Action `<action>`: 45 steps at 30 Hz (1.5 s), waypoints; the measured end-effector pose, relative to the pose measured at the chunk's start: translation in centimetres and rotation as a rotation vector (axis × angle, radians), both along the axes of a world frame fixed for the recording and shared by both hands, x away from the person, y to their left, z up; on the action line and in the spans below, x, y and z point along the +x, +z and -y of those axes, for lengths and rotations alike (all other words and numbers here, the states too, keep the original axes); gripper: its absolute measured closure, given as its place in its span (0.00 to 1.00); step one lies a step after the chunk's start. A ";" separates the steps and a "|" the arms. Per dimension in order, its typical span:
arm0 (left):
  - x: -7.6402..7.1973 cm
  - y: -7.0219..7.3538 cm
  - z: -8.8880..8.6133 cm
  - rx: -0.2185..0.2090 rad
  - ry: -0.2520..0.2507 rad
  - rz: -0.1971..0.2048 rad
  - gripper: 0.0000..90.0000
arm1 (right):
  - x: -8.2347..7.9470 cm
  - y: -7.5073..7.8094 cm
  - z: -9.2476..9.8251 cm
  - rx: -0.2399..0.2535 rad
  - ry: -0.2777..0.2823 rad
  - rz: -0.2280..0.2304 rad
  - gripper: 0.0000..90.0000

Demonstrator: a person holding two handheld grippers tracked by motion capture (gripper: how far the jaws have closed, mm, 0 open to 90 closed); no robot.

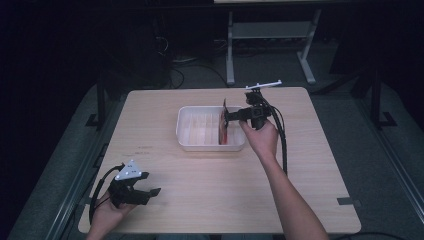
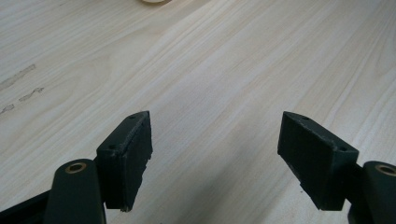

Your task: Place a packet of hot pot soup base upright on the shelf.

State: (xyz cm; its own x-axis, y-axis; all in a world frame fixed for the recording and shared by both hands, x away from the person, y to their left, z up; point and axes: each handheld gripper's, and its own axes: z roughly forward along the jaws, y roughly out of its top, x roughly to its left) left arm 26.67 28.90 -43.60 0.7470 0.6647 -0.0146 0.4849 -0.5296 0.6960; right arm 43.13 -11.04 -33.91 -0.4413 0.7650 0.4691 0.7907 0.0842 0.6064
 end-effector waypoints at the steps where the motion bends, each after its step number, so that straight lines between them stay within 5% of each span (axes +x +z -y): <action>1: 0.0 0.0 0.0 -0.001 0.000 -0.001 0.28 | -0.1 0.0 0.2 0.003 0.002 -0.002 0.71; 23: 0.1 0.0 0.2 -0.009 0.005 0.004 0.28 | -1.9 -0.7 3.5 0.092 0.053 0.003 0.64; 45: 0.2 0.0 0.3 -0.023 0.010 -0.005 0.26 | -3.5 -2.3 5.5 0.086 0.087 0.003 0.59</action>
State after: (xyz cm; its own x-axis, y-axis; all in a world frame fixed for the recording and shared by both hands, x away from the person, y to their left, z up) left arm 26.84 28.56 -43.60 0.7405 0.6713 -0.0336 0.4932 -0.5088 0.7056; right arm 39.58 -16.55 -36.18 -0.5056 0.6809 0.5299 0.7809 0.0999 0.6167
